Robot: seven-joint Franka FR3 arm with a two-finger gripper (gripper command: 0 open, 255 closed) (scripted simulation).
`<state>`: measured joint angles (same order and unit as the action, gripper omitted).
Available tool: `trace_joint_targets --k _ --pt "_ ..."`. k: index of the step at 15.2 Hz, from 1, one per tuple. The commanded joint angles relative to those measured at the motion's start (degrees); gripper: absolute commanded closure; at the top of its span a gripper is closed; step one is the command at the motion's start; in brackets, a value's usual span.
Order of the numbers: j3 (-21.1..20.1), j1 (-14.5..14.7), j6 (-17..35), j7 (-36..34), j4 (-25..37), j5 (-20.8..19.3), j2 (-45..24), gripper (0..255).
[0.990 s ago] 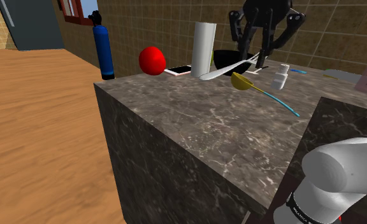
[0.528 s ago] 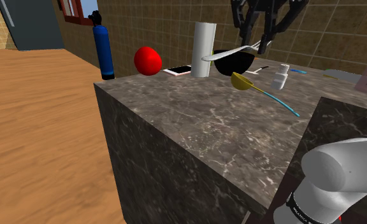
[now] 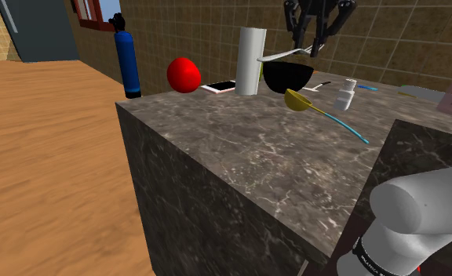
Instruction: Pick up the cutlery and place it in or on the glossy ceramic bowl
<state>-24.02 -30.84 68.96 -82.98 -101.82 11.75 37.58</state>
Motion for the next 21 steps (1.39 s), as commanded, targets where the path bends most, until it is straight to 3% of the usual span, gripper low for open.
trace_joint_targets --k 1,12,21 --pt "0.95 -0.82 1.38 1.93 0.68 -1.51 -2.35 255" --pt "4.57 -5.21 5.87 9.91 10.85 -8.53 -18.2 255" --pt "5.69 -7.66 5.2 14.24 28.2 -14.38 -35.67 255"
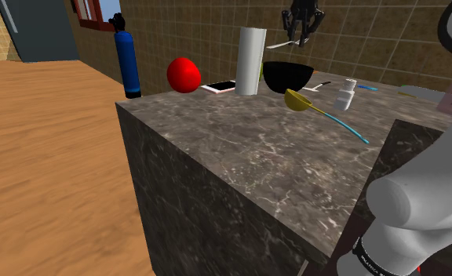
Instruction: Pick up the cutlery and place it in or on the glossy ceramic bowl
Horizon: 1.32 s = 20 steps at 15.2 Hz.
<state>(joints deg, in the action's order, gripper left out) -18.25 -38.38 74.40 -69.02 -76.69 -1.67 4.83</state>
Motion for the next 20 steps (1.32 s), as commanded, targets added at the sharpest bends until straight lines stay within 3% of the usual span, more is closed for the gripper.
trace_joint_targets --k 1,2,15,20 --pt "-0.04 -0.2 -0.74 0.67 5.81 -1.73 -5.26 255" --pt "0.01 -0.19 -1.08 0.88 7.46 -2.18 -6.63 255" --pt "1.16 -1.06 12.13 1.87 -12.44 0.18 0.45 255" --pt "1.16 -1.06 12.13 1.87 -12.44 0.18 0.45 255"
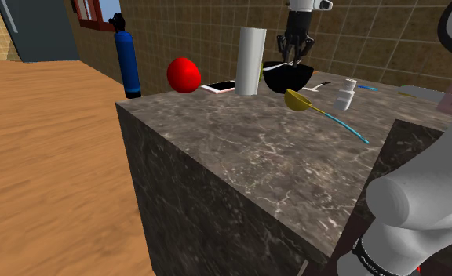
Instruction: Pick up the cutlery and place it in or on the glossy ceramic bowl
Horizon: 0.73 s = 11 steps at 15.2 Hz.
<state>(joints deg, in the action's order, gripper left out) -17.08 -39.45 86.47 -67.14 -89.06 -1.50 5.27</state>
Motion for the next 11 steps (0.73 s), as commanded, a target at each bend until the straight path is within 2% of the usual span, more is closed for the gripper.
trace_joint_targets --k 1,3,4,9,11 --pt "-0.01 0.01 0.06 -0.01 -0.08 0.01 0.01 255" --pt "-0.01 0.01 0.06 -0.01 -0.08 0.01 0.01 255" --pt "-0.01 0.01 0.06 -0.02 -0.07 0.01 0.01 0" --pt "-0.01 0.01 0.05 -0.01 -0.07 0.01 0.01 0" --pt "-0.34 0.19 -4.32 -0.36 5.93 -0.52 -1.71 0"
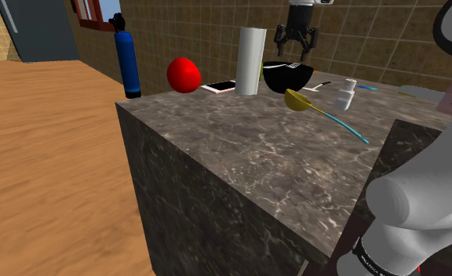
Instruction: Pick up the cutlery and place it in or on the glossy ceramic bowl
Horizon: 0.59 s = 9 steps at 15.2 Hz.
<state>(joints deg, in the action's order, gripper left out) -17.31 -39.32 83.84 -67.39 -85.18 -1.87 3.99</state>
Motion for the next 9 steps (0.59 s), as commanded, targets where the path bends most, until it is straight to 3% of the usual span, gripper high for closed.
trace_joint_targets --k 1,2,9 --pt "-0.32 0.21 -3.98 -0.33 5.37 -0.49 -1.51 0" --pt "-0.52 0.36 -5.86 -0.53 8.15 -0.81 -2.47 0" --pt "-0.51 0.36 -5.86 -0.53 8.15 -0.81 -2.47 0"
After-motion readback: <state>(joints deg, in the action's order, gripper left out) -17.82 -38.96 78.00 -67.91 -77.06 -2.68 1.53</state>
